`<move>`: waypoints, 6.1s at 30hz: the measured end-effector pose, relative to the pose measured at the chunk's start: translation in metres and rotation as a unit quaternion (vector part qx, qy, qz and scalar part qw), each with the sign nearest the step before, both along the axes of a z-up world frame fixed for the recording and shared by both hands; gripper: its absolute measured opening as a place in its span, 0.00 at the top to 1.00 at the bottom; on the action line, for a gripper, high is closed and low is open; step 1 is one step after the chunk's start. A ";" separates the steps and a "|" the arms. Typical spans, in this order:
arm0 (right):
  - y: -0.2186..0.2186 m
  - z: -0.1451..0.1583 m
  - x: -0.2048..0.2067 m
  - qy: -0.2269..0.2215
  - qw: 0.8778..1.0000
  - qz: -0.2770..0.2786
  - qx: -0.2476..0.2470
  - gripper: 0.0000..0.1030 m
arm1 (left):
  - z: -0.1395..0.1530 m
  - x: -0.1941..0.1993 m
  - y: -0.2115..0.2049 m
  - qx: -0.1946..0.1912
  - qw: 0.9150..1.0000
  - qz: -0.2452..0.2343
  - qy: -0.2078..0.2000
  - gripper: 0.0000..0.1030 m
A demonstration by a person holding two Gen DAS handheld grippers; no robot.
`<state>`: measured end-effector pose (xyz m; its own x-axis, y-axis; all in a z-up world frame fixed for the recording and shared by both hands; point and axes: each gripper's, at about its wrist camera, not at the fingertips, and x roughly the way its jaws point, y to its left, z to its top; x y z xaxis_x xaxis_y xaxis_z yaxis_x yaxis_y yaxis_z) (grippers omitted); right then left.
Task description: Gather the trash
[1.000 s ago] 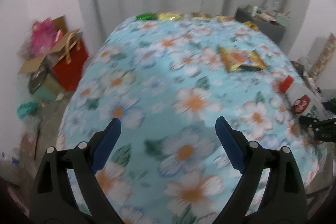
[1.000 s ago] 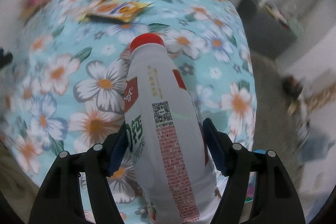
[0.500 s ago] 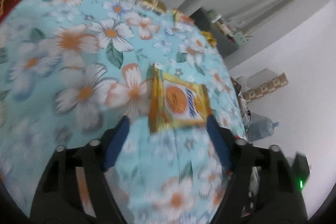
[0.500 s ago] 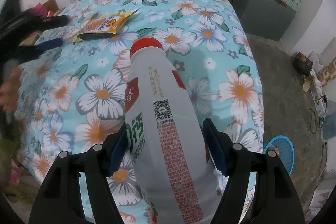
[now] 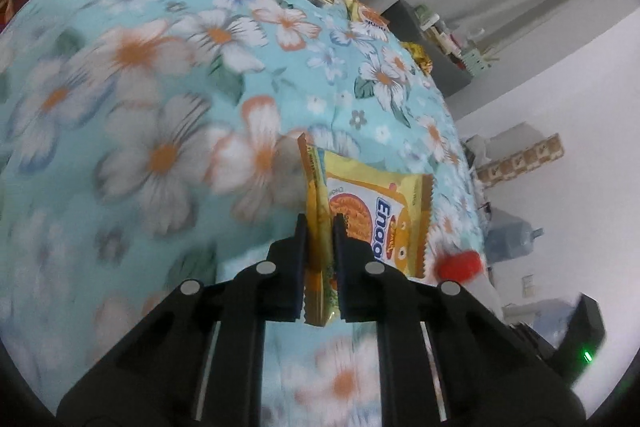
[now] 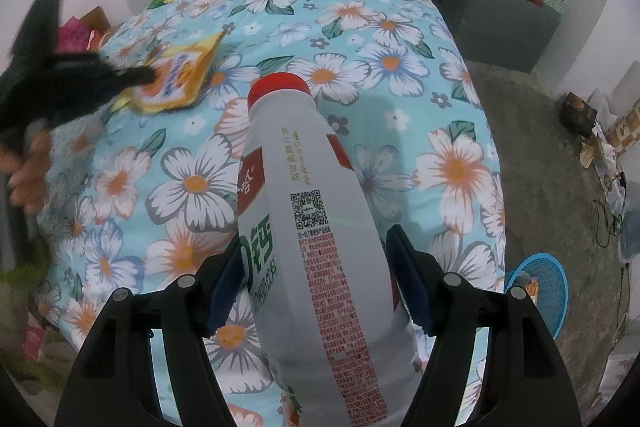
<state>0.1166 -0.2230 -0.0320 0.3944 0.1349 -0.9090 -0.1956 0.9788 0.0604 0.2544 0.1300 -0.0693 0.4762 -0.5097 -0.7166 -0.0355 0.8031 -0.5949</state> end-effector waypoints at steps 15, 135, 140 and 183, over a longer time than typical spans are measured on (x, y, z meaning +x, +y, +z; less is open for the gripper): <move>0.027 0.000 -0.027 0.015 0.998 -0.008 0.062 0.34 | 0.016 -0.149 0.049 0.015 0.998 0.051 -0.025 0.44; 0.017 -0.005 -0.023 0.025 0.994 -0.030 0.102 0.34 | -0.010 -0.143 0.006 -0.009 0.993 -0.070 -0.090 0.09; 0.018 -0.005 -0.023 0.025 0.994 -0.030 0.102 0.34 | -0.009 -0.143 0.007 -0.010 0.993 -0.070 -0.090 0.09; 0.011 -0.006 -0.022 0.031 0.991 -0.033 0.124 0.33 | -0.023 -0.109 0.028 -0.128 0.986 -0.098 -0.031 0.58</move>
<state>0.0942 -0.2119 -0.0375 0.3538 0.3336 -0.8738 -0.1203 0.9427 0.3112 0.1453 0.1580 -0.0924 0.3886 -0.7573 -0.5249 0.1477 0.6135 -0.7757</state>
